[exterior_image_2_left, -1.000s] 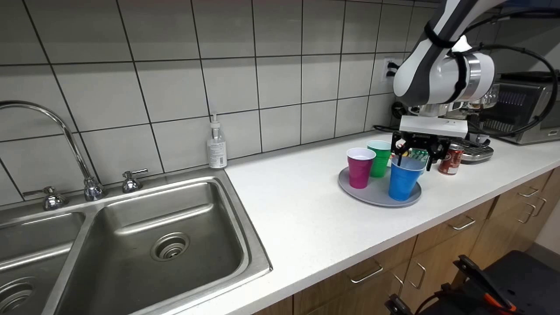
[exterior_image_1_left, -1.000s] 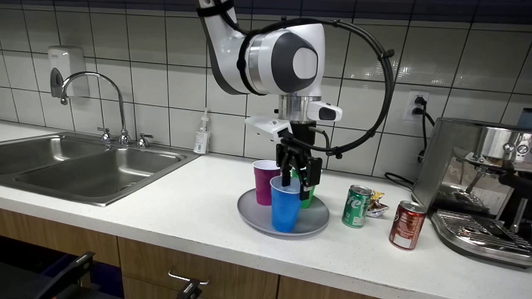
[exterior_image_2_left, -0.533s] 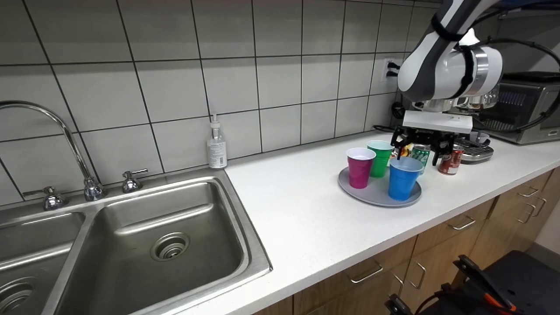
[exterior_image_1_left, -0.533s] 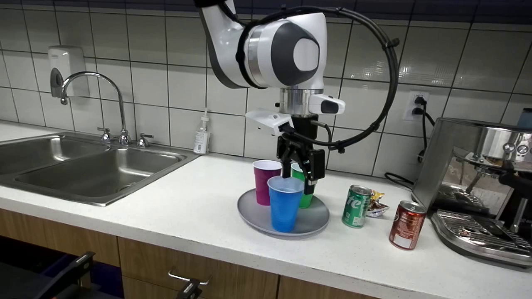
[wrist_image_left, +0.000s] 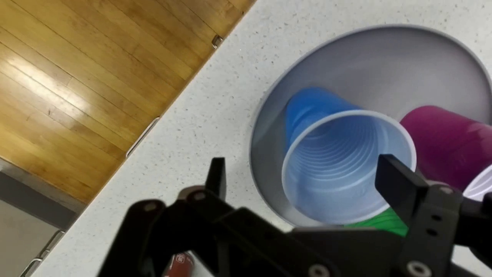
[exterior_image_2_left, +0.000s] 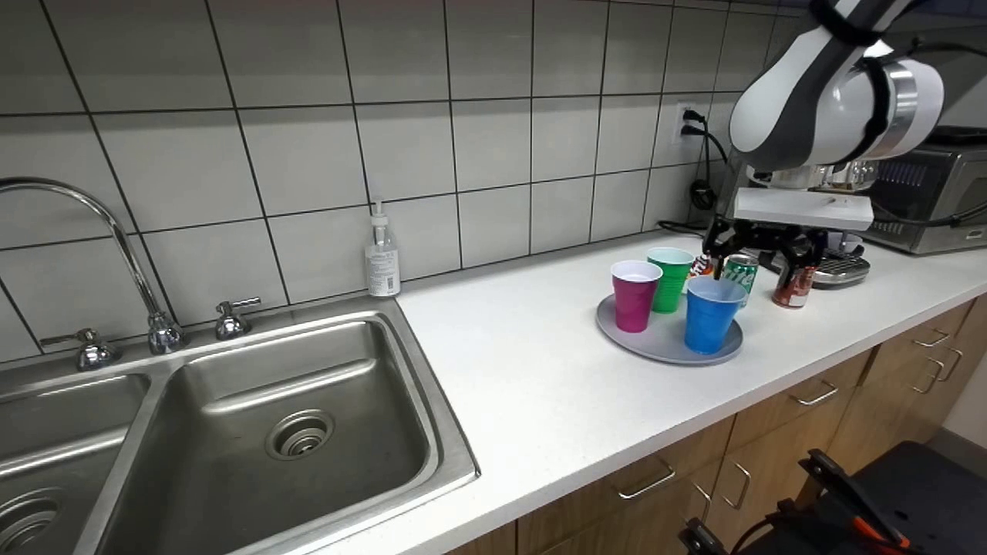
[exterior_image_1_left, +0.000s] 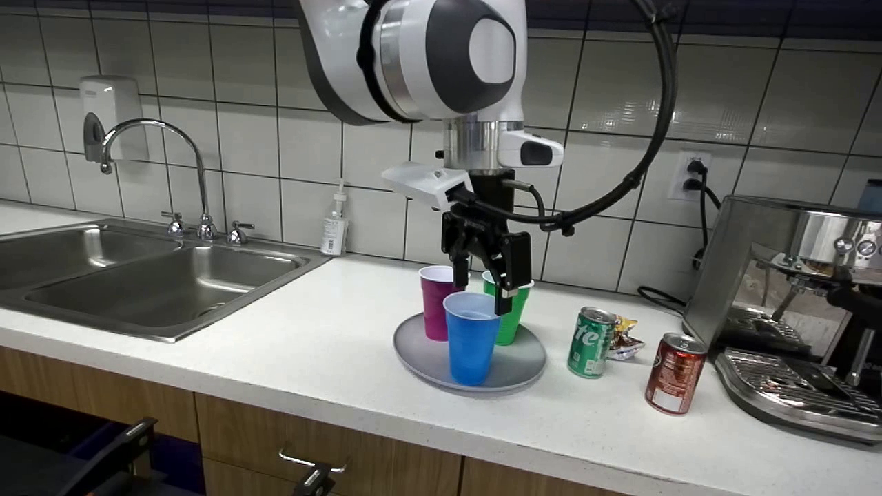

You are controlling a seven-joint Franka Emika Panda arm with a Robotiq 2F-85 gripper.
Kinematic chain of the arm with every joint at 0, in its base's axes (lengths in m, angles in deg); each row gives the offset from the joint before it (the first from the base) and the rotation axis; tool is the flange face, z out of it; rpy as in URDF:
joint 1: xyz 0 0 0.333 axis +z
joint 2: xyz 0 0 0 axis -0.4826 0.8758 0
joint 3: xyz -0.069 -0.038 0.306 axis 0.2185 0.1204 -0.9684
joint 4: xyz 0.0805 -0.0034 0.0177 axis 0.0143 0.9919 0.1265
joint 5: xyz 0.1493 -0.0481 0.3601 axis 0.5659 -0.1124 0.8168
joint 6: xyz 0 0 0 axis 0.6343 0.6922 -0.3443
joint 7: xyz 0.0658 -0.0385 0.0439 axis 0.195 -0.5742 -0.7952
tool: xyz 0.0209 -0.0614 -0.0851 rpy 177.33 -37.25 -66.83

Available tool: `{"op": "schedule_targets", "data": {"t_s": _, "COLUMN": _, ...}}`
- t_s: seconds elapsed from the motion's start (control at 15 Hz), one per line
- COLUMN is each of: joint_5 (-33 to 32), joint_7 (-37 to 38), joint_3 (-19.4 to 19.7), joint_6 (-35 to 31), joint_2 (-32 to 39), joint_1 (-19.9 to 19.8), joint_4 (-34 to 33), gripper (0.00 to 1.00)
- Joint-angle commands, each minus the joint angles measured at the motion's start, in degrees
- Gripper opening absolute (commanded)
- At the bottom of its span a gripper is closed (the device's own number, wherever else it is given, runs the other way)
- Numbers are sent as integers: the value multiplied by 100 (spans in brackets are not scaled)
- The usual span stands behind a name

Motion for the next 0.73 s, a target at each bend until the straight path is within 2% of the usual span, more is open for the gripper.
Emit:
{"op": "schedule_targets", "data": {"t_s": 0.0, "joint_5": -817, "joint_7": -3, "joint_3": -138, "joint_6": 131, "joint_2": -822, "joint_1": -196, "joint_4": 745, "gripper": 100}}
{"op": "schedule_targets", "data": {"t_s": 0.07, "joint_5": -1060, "joint_7": 41, "joint_3": -198, "joint_6": 141, "joint_2": -960, "joint_1": -261, "joint_4": 907, "gripper": 100}}
{"op": "schedule_targets", "data": {"t_s": 0.13, "joint_5": -634, "joint_7": -41, "joint_3": -195, "joint_6": 17, "joint_2": -433, "joint_1": -212, "joint_4": 499, "gripper": 100}}
{"op": "schedule_targets", "data": {"t_s": 0.33, "joint_5": -816, "joint_7": -74, "joint_3": -271, "joint_6": 24, "joint_2": -721, "joint_1": -297, "joint_4": 802, "gripper": 100}}
{"op": "schedule_targets", "data": {"t_s": 0.67, "joint_5": -823, "joint_7": -77, "joint_3": -294, "joint_6": 24, "joint_2": -763, "joint_1": -308, "joint_4": 825, "gripper": 100}}
